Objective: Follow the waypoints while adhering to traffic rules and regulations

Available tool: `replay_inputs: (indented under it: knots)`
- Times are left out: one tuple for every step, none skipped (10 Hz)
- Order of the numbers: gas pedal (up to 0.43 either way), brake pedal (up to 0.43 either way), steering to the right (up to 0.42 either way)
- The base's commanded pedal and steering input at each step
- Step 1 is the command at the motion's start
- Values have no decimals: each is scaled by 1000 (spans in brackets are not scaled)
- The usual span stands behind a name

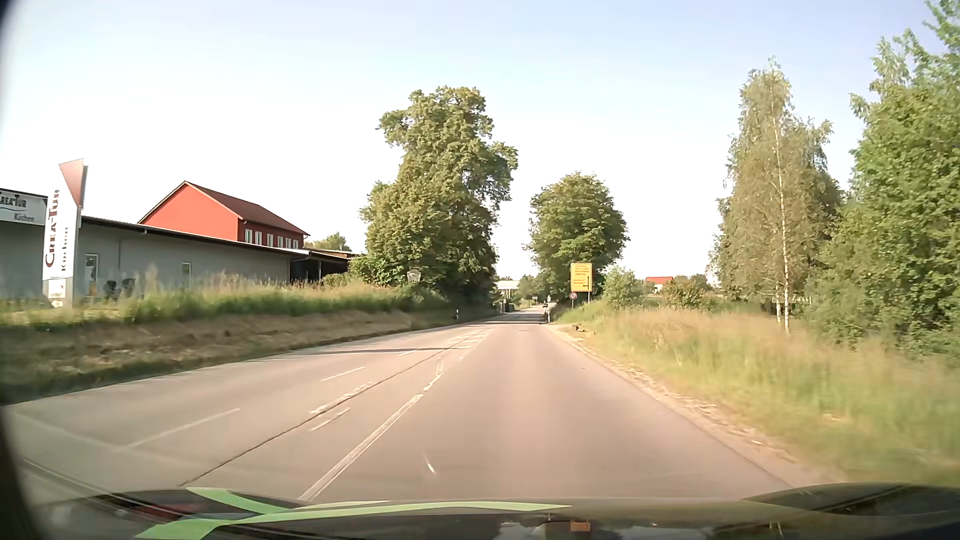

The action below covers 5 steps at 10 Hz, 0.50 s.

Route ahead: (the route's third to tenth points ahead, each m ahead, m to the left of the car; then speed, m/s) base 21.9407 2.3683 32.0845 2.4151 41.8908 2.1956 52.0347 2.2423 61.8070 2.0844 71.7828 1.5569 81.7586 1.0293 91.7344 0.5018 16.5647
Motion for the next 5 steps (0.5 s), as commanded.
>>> replay_inputs:
  knots:
    - [67,0,-1]
    - [59,0,0]
    - [28,0,0]
    - [28,0,0]
    - [28,0,0]
